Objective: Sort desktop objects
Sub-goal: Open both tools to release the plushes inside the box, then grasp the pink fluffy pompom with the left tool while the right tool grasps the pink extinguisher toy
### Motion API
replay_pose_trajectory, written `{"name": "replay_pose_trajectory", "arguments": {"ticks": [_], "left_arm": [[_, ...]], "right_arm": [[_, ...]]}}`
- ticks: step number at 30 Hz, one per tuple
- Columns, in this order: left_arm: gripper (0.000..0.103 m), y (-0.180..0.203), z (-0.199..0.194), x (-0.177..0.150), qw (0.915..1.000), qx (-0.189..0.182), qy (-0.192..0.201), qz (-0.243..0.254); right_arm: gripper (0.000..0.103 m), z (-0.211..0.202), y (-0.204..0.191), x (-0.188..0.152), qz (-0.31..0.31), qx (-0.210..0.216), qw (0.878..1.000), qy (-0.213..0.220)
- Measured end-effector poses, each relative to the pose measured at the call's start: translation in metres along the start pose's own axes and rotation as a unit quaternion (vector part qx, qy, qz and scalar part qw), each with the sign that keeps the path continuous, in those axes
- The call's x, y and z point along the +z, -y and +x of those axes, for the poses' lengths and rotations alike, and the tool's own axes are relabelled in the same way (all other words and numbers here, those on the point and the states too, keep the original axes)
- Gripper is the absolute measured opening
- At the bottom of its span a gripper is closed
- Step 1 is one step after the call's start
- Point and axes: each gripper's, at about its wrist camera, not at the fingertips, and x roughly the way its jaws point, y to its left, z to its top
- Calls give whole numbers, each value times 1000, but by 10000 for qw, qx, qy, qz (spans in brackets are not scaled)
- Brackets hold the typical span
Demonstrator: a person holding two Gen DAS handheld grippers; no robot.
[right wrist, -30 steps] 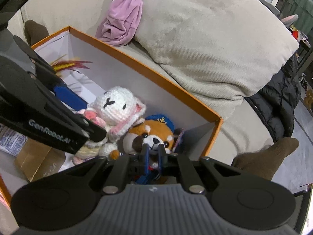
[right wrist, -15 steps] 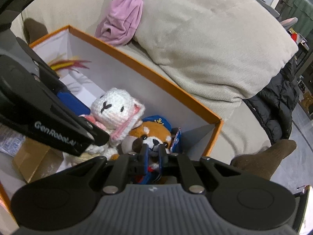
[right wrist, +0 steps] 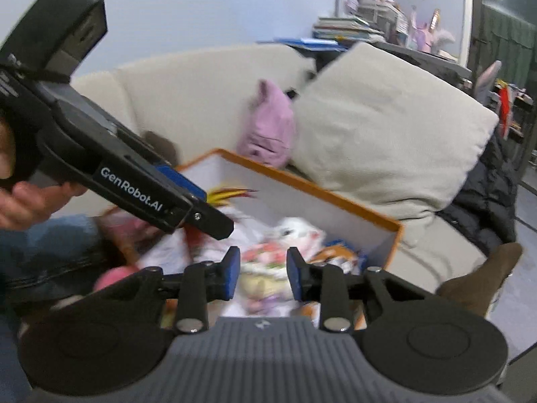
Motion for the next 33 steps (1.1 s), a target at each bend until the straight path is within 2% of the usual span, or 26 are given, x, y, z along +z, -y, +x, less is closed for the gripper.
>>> {"name": "replay_pose_trajectory", "arguments": {"ticks": [3, 7, 14, 16, 23, 33], "left_arm": [[55, 4, -19, -29, 9998, 161, 36, 117], [61, 5, -32, -64, 9990, 403, 63, 196], [66, -6, -11, -111, 9948, 1015, -23, 54], [68, -12, 0, -117, 9952, 972, -82, -48], [69, -28, 27, -123, 9952, 809, -282, -478], [69, -37, 57, -127, 9937, 644, -468, -785]], "right_arm": [[34, -11, -21, -19, -3, 381, 9993, -5], [34, 1, -41, -43, 29, 632, 9977, -256], [38, 38, -59, -70, 219, 900, 9937, -629], [42, 45, -59, -74, 254, 946, 9929, -679], [41, 65, -57, -76, 425, 1251, 9876, -851], [32, 82, -48, -85, 727, 1549, 9796, -1053]]}}
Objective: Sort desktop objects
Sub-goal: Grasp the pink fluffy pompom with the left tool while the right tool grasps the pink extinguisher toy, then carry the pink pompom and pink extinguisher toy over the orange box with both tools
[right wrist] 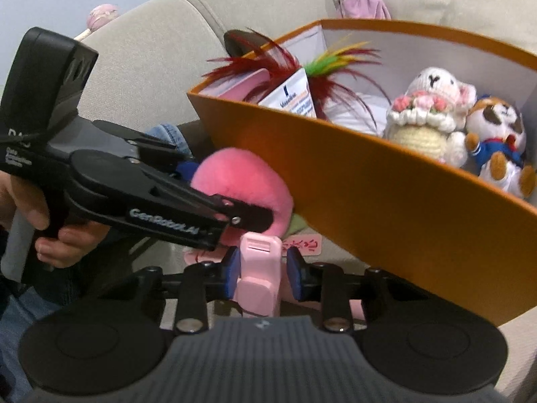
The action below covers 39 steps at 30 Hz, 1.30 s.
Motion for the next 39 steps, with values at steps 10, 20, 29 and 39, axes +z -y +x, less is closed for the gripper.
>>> {"name": "replay_pose_trajectory", "arguments": {"ticks": [10, 20, 29, 39], "left_arm": [[53, -11, 5, -8, 9993, -81, -130, -333], [52, -21, -12, -13, 9976, -87, 6, -684], [52, -16, -34, -29, 9969, -279, 64, -727], [53, -16, -41, -50, 9936, -424, 68, -1044]], "right_arm": [[27, -3, 2, -2, 21, 167, 9999, -39], [26, -31, -6, -21, 220, -209, 9994, -164], [30, -43, -4, -31, 593, -699, 9954, -290], [22, -45, -15, -30, 90, -321, 9954, -894]]}}
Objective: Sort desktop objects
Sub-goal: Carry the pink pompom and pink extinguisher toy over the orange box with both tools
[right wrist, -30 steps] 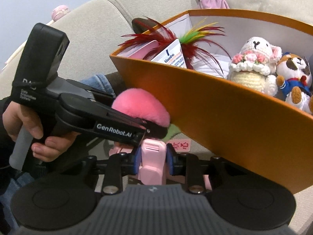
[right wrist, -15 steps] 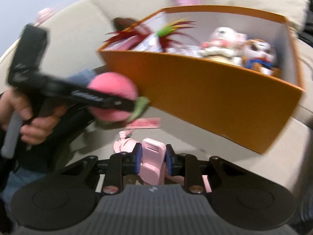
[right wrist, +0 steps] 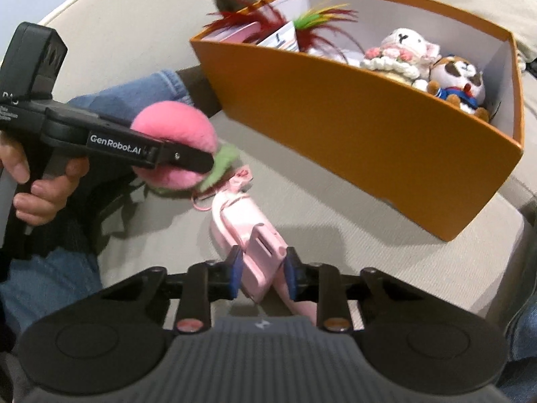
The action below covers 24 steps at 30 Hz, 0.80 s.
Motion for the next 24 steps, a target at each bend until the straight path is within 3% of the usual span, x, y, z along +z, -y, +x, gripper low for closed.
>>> {"name": "replay_pose_trajectory", "arguments": {"ticks": [1, 3, 11, 16, 24], "left_arm": [[53, 1, 2, 0, 10000, -6, 3, 5], [53, 1, 1, 0, 10000, -14, 16, 3], [53, 0, 1, -2, 10000, -27, 35, -20], [52, 0, -3, -4, 9999, -29, 87, -41], [52, 13, -25, -5, 9994, -156, 302, 117]], "right_arm": [[14, -1, 1, -1, 45, 62, 10000, -9], [12, 1, 1, -3, 168, 253, 9995, -55], [14, 19, 6, -7, 931, 765, 9926, 135], [9, 19, 6, -9, 1271, 803, 9884, 226], [6, -22, -13, -5, 821, 409, 9935, 681]]}}
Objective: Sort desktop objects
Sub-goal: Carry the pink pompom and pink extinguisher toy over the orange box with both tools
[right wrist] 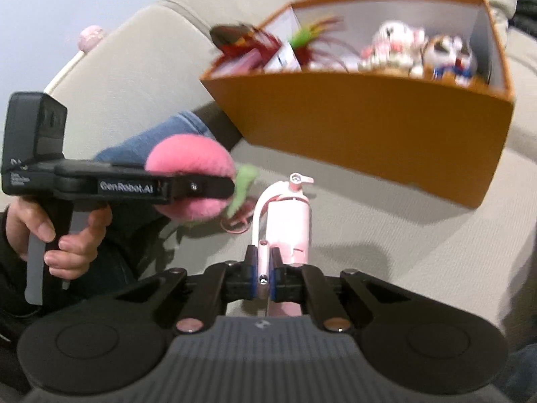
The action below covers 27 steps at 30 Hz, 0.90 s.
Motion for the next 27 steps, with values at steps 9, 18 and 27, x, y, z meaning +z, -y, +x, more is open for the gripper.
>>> {"name": "replay_pose_trajectory", "arguments": {"ticks": [9, 18, 27], "left_arm": [[51, 14, -35, 21, 9991, -210, 362, 101], [51, 28, -49, 61, 9960, -175, 761, 441], [51, 32, -39, 91, 9934, -234, 922, 639]], "right_arm": [[6, -61, -19, 59, -1008, -485, 9913, 694], [6, -59, 12, 141, -340, -1953, 9714, 1305], [6, 5, 40, 175, -151, -3333, 9378, 959]]}}
